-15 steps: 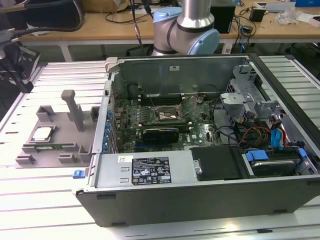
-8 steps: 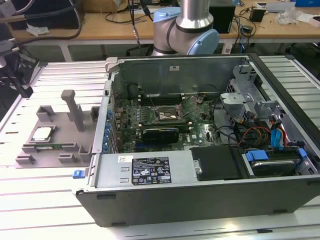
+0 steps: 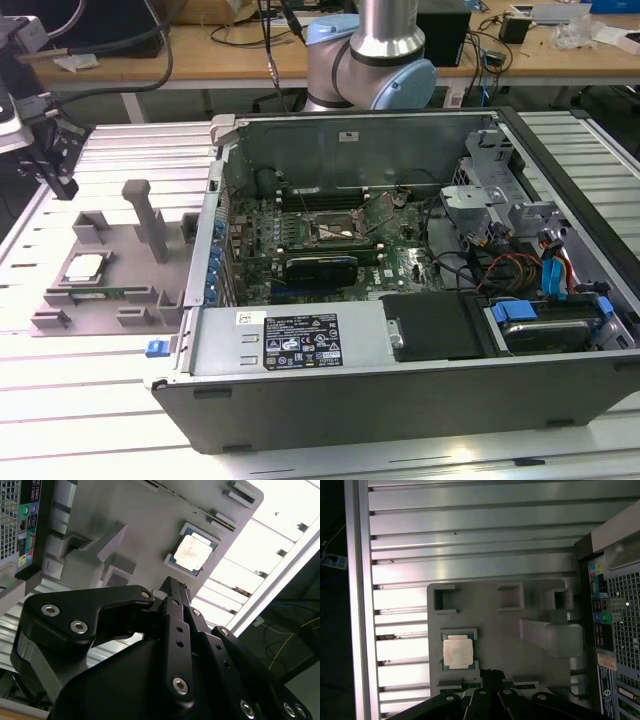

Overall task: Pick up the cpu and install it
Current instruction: 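Reach for the cpu, then pick up the cpu and move it towards the insertion slot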

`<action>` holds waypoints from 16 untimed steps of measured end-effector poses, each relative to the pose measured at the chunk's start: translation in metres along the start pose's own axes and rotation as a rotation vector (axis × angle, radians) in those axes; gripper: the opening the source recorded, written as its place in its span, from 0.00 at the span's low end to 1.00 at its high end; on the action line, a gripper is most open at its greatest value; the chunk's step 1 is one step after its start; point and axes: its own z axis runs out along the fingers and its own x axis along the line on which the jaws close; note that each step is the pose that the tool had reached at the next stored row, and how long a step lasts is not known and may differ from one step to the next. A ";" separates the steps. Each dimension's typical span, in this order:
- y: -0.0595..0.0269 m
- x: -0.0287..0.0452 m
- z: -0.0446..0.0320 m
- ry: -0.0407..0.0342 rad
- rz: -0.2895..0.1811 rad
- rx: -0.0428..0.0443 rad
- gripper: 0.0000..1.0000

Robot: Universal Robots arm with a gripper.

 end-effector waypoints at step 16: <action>0.0031 0.0008 0.0063 -0.0001 0.000 -0.0005 0.11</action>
